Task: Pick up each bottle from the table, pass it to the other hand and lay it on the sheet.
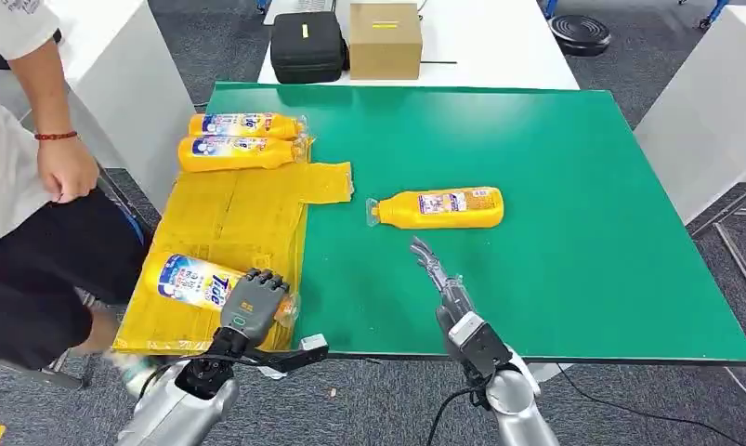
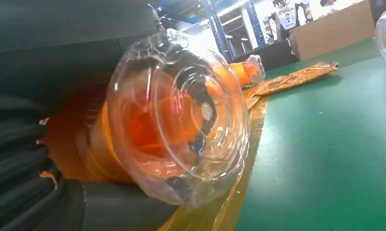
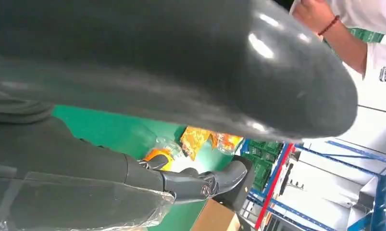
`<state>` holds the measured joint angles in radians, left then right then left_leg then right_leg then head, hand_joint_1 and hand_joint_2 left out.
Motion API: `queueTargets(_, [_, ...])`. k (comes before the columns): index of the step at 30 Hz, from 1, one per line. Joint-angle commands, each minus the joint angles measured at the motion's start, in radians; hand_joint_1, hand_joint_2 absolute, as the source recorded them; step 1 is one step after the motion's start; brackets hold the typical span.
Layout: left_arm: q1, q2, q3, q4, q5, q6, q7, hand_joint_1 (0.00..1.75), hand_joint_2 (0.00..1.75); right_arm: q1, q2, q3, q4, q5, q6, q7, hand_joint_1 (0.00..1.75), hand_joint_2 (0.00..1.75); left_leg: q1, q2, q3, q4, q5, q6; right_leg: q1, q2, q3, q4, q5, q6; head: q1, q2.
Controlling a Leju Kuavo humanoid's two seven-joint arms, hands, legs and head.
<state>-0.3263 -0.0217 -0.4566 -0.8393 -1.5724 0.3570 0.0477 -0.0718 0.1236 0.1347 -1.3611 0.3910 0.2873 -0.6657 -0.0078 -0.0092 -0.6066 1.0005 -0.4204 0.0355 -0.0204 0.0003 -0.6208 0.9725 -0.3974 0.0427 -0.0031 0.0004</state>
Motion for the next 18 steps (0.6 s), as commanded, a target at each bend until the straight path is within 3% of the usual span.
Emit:
queueTargets(1, [-0.028,0.018,-0.045,0.103,0.002,-0.008,0.014,0.79,1.75,-0.039,-0.023,0.021,0.069,-0.003,0.005,-0.008,0.00,0.00,0.001,0.002,0.003,-0.001,-0.001,-0.001,0.001,0.001,0.003,-0.001,0.000,-0.001,0.000,0.000])
queueTargets(2, [-0.029,0.018,-0.045,0.103,0.002,-0.008,0.014,0.16,1.75,-0.039,-0.023,0.020,0.069,-0.003,0.005,-0.008,0.00,0.00,0.001,0.002,0.005,-0.001,-0.002,-0.002,0.001,0.002,0.005,-0.002,-0.001,-0.002,0.000,0.000])
queueTargets(4, [-0.031,0.017,-0.048,0.106,0.002,-0.010,0.018,0.05,1.75,-0.044,-0.026,0.019,0.072,-0.005,0.006,-0.009,0.00,0.00,0.000,0.001,0.003,-0.001,-0.001,-0.001,0.001,0.001,0.003,-0.001,0.000,-0.001,0.000,0.000])
queueTargets(18, [-0.052,0.010,-0.057,0.140,0.002,0.000,0.025,0.00,1.75,-0.065,-0.033,0.018,0.101,-0.020,0.011,-0.020,0.00,0.00,0.003,0.003,0.009,0.000,-0.003,-0.003,0.003,0.002,0.009,-0.002,-0.002,-0.003,0.000,0.000])
